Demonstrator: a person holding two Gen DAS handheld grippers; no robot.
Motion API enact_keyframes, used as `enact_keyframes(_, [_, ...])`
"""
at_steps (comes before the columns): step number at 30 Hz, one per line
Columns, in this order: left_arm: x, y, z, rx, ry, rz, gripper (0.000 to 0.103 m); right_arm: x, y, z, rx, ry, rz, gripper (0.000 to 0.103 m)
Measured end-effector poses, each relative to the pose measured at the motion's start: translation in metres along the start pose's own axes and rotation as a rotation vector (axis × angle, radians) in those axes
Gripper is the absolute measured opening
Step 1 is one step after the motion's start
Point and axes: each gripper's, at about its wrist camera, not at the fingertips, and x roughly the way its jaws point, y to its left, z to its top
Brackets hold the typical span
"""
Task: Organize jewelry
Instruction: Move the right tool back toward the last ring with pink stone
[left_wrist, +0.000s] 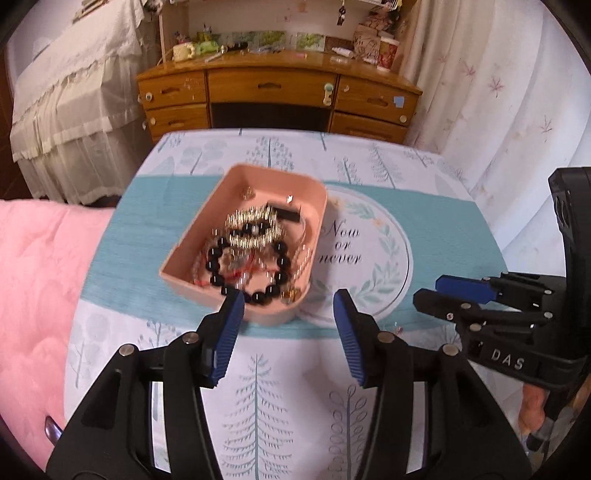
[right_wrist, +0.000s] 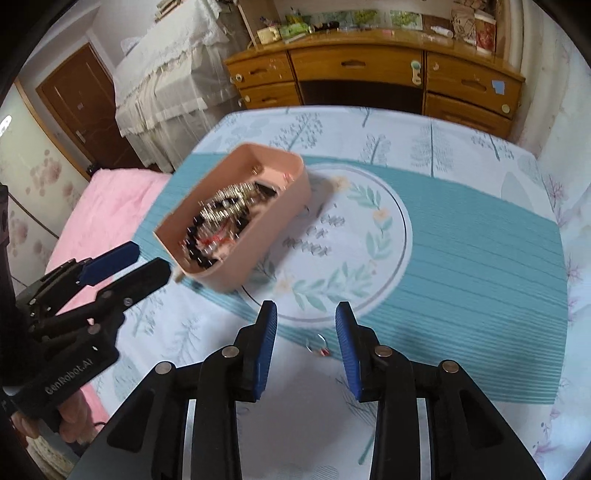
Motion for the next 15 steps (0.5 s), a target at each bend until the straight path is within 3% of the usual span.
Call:
enact_keyframes(9, [0.036,0.008,-0.031,-0.037,0.116,-0.002,0.047,0.041,-0.017,-0.014,0.041,0.125,0.041,0.033])
enact_keyframes(15, [0.053,0.01,-0.044,-0.063,0.171,-0.016,0.047,0.053,-0.018,-0.017,0.01,0.139,0.045,0.033])
